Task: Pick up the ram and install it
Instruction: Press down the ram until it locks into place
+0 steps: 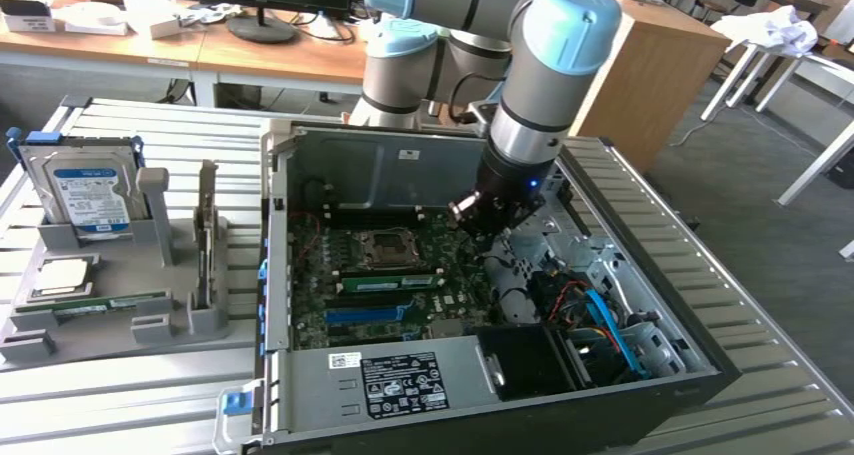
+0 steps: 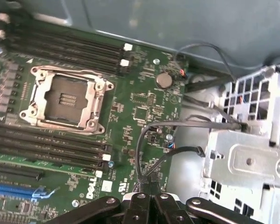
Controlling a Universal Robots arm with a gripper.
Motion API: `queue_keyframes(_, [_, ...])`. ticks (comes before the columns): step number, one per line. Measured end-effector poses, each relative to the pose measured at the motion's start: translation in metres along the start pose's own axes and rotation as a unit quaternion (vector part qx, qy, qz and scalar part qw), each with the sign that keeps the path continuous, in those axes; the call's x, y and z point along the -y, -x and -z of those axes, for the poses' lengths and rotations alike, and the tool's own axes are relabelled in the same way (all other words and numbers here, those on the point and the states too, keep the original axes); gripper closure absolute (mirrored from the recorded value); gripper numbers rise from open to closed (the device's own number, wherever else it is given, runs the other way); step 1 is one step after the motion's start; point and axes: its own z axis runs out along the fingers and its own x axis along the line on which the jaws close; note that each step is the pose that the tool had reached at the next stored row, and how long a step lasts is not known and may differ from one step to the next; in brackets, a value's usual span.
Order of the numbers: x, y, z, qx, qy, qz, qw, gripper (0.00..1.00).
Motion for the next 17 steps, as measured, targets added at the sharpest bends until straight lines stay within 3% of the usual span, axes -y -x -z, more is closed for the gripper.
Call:
queue_keyframes(5, [0.0,0.0,0.0,0.0034,-0.0057,-0.041,0.9992,0.9])
queue_keyframes(11, [0.0,0.0,0.0,0.0081,-0.0117,-0.093,0.9956,0.9])
queue_keyframes(13, [0.0001,0.0,0.0,0.0083,-0.0124,-0.099,0.995,0.9])
queue_keyframes(14, [0.0,-0.0001,-0.0002,0.0047,-0.0122,-0.099,0.995,0.9])
queue_keyframes(17, [0.0002,0.0,-0.0004,-0.0218,-0.0106,-0.102,0.9944,0.9])
